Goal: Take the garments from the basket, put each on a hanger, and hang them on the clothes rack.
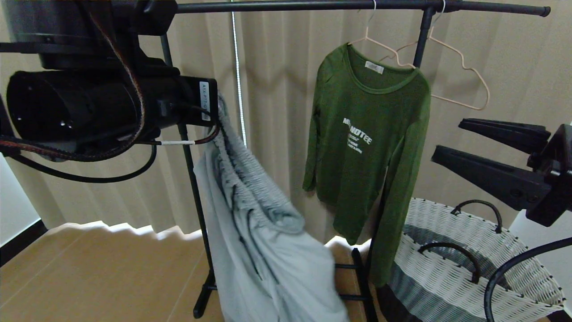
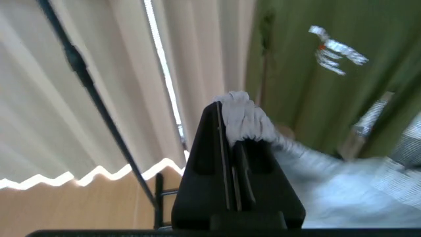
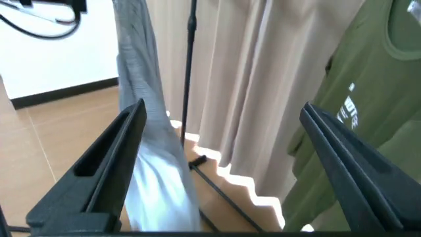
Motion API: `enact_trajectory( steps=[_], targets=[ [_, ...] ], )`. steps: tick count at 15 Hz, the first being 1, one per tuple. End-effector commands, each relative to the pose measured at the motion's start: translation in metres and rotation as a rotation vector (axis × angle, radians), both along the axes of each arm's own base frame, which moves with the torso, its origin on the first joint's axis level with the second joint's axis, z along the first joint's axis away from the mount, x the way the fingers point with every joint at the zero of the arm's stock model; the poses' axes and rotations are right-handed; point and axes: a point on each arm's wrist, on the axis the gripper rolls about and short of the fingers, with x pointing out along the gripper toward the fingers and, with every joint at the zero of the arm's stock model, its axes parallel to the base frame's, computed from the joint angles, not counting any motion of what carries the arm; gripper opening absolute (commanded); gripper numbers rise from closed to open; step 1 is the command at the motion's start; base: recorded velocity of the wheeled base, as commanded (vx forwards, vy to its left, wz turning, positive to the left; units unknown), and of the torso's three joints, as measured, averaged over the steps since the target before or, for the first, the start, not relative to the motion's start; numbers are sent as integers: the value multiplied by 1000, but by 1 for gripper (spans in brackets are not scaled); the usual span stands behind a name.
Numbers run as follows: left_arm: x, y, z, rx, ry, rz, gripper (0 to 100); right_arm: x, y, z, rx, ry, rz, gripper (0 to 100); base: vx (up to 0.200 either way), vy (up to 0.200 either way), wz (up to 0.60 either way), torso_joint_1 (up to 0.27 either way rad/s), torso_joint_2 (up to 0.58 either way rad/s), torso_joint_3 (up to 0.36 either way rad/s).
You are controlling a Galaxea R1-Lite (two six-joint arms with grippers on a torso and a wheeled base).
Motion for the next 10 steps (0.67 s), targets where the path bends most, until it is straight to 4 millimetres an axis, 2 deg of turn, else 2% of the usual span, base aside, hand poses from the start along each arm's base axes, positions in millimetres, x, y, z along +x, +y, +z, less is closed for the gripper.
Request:
enact_trajectory(
  steps=[1,6,10],
  targets=[
    [1,0,-2,4,6,3,0,0,-5,-9,-42,7,-30,100,0,0,0,0,0,0],
    [-15,12,-5,23,9,1,0,13,-51,-42,-361,-18,-394,100,0,0,0,0,0,0],
    [-20,15,-6,23,10,-1,0,5,-60,-51,-395,-10,-457,100,0,0,0,0,0,0]
  ],
)
